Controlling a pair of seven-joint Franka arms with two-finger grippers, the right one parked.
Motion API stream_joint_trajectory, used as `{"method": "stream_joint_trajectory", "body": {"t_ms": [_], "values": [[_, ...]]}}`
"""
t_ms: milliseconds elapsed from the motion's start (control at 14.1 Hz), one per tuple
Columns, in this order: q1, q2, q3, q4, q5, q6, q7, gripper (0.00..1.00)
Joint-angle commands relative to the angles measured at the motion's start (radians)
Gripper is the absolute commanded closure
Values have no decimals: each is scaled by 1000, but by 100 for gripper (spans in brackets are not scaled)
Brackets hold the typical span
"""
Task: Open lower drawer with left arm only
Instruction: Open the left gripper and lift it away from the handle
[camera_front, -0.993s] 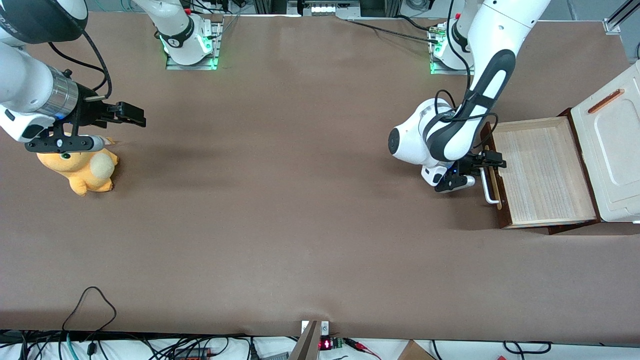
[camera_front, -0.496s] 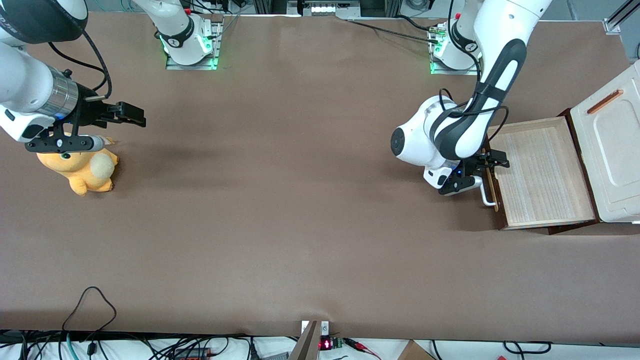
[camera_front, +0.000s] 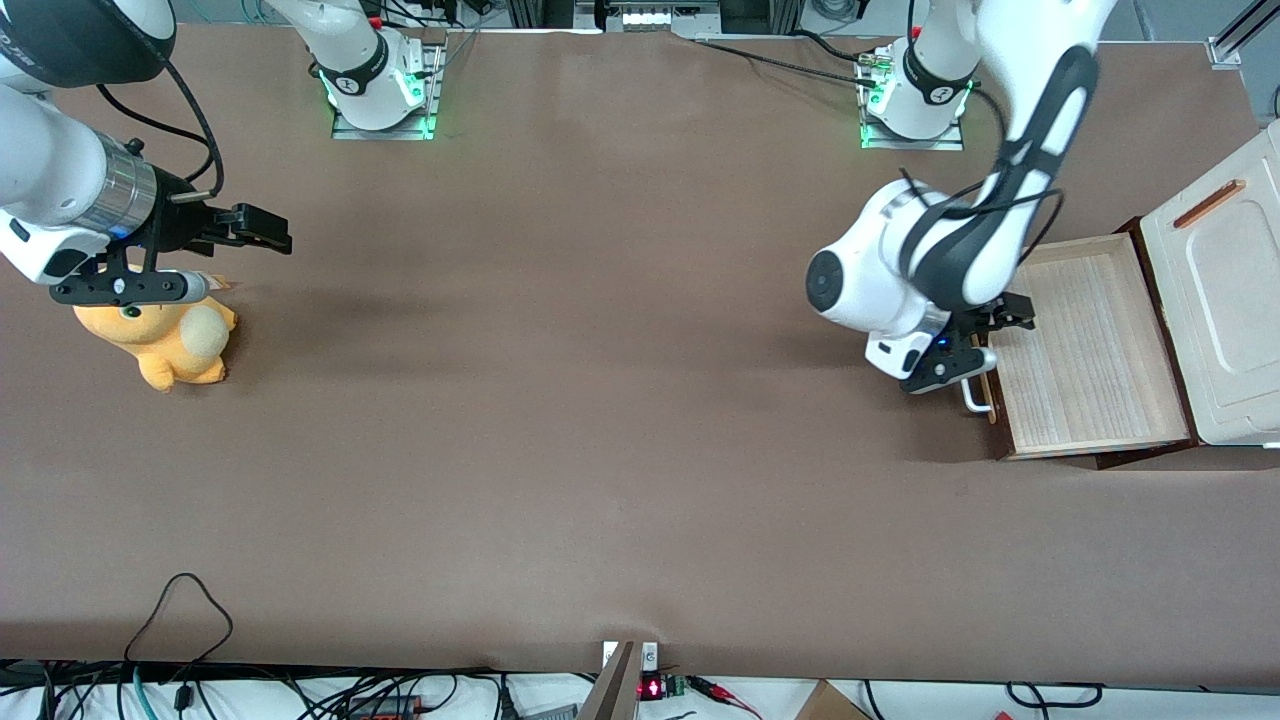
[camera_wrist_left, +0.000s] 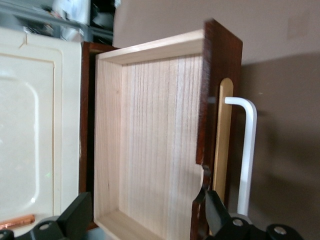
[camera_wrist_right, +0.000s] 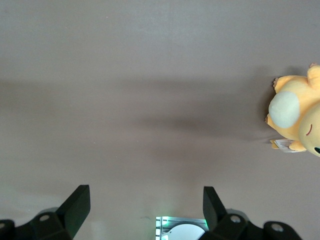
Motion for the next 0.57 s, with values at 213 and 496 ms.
{"method": "stream_joint_trajectory", "body": {"t_ms": [213,496], "values": [[99,-190,20,186,-429,18,247,0],[118,-251,121,271,-740,19,414,0]]}}
